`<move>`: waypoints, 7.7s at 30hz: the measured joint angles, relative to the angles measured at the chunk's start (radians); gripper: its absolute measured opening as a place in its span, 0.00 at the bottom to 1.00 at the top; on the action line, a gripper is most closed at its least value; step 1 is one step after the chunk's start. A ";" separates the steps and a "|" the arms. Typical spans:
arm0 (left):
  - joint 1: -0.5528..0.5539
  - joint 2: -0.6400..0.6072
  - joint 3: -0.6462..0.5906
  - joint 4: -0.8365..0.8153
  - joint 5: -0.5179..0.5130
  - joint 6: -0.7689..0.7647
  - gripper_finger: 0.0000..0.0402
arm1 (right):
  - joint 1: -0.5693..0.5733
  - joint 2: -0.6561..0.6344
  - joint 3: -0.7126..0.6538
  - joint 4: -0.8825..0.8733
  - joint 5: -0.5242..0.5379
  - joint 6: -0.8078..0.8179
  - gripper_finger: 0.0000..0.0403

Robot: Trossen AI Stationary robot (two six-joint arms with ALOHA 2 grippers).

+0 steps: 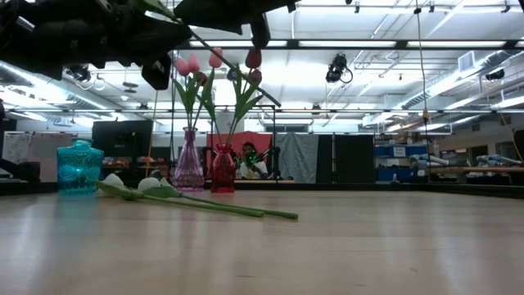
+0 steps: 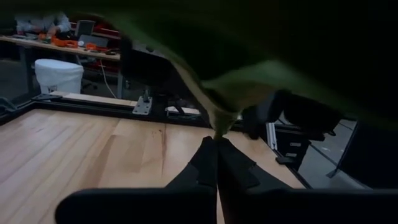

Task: Sort flowers into vase by color
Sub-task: Put the white flower into the blue vase

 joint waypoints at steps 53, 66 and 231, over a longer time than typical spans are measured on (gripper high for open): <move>0.078 -0.446 0.879 -2.210 -0.482 -0.180 0.00 | -0.124 -0.155 -0.452 0.245 -0.081 0.171 0.28; 0.078 -0.515 0.872 -2.305 -0.576 -0.236 0.00 | -0.125 -0.155 -0.452 0.281 -0.127 0.165 0.28; -0.327 -0.190 0.351 -0.620 -0.501 0.266 0.14 | -0.006 0.081 0.255 0.104 -0.074 -0.178 0.02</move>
